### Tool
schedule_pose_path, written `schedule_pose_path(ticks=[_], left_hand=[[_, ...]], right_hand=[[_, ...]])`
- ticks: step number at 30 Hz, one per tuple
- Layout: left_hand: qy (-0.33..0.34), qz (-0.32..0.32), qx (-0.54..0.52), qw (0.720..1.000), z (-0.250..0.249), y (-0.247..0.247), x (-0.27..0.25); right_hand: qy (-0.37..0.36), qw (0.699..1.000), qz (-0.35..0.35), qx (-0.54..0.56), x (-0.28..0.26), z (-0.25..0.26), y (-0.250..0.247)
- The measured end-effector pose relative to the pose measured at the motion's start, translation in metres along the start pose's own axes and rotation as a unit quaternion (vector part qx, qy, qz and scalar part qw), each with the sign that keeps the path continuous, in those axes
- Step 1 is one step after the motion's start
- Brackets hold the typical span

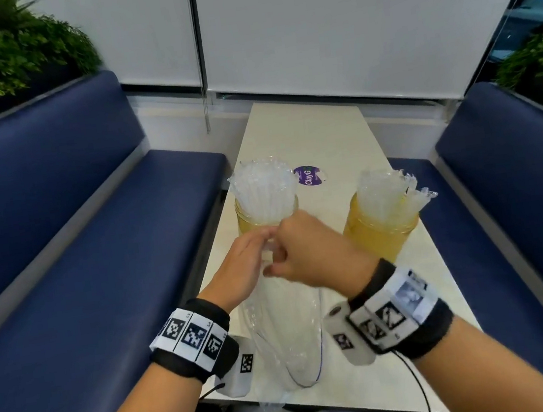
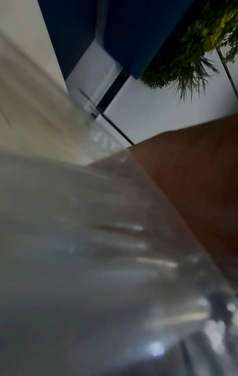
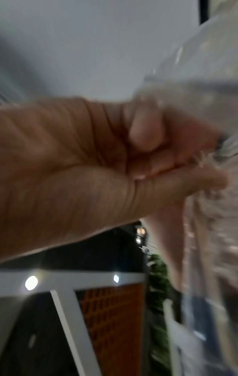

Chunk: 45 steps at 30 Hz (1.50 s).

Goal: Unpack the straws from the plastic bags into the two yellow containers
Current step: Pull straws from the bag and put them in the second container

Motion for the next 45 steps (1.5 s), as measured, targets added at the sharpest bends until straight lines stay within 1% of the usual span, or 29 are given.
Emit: schedule_pose_path(ticks=[2,3,5,9,12,14,18,21,24,29,35,39,42,45], left_hand=[[-0.015,-0.004,-0.012,1.0,0.002,-0.001,0.0],[-0.022,-0.004,-0.02,1.0,0.004,-0.001,0.0],[-0.028,0.0,-0.031,0.999,0.006,-0.001,0.001],[-0.029,-0.001,-0.051,0.998,0.011,-0.004,0.0],[-0.035,0.002,-0.051,0.998,0.014,-0.007,-0.001],[-0.032,0.011,-0.053,0.998,0.014,-0.006,0.0],[-0.015,0.01,-0.061,0.998,0.014,-0.004,0.0],[-0.01,0.002,-0.051,0.999,0.014,-0.006,0.0],[-0.034,-0.008,-0.073,0.997,0.012,-0.007,0.001],[-0.06,-0.016,-0.095,0.994,0.015,-0.006,0.002],[-0.072,-0.036,-0.121,0.989,0.015,-0.007,0.0],[-0.069,-0.048,-0.114,0.99,0.013,-0.008,-0.002],[-0.059,-0.045,-0.1,0.992,0.013,-0.01,-0.005],[-0.018,0.003,-0.112,0.994,0.01,-0.01,-0.013]], right_hand=[[0.075,0.996,0.017,-0.042,0.0,0.003,0.023],[0.107,0.993,0.013,-0.055,0.002,0.002,0.033],[0.137,0.989,-0.002,-0.055,0.006,-0.001,0.044],[0.142,0.99,0.005,0.0,0.01,0.0,0.059],[0.147,0.989,0.006,0.021,0.008,-0.001,0.059],[0.15,0.988,0.022,0.035,0.008,-0.003,0.06],[0.134,0.984,0.101,0.06,0.006,-0.003,0.06],[0.115,0.984,0.11,0.077,0.005,-0.002,0.058],[0.1,0.986,0.108,0.079,0.007,-0.001,0.059],[0.029,0.99,0.129,0.046,0.004,0.003,0.063],[-0.041,0.992,0.117,0.033,0.003,-0.003,0.068],[-0.051,0.991,0.094,0.086,0.004,-0.013,0.068],[-0.04,0.988,0.05,0.141,0.007,-0.022,0.056],[-0.033,0.981,-0.018,0.188,0.005,-0.026,0.035]])
Point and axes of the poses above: each hand's wrist, its own x-axis towards the middle knuckle, its own y-axis out of the palm, z = x × y, the point moved 2 cm from there along x, towards the middle knuckle, and after that the axes turned 3 degrees about y, right-handed, at the moved point
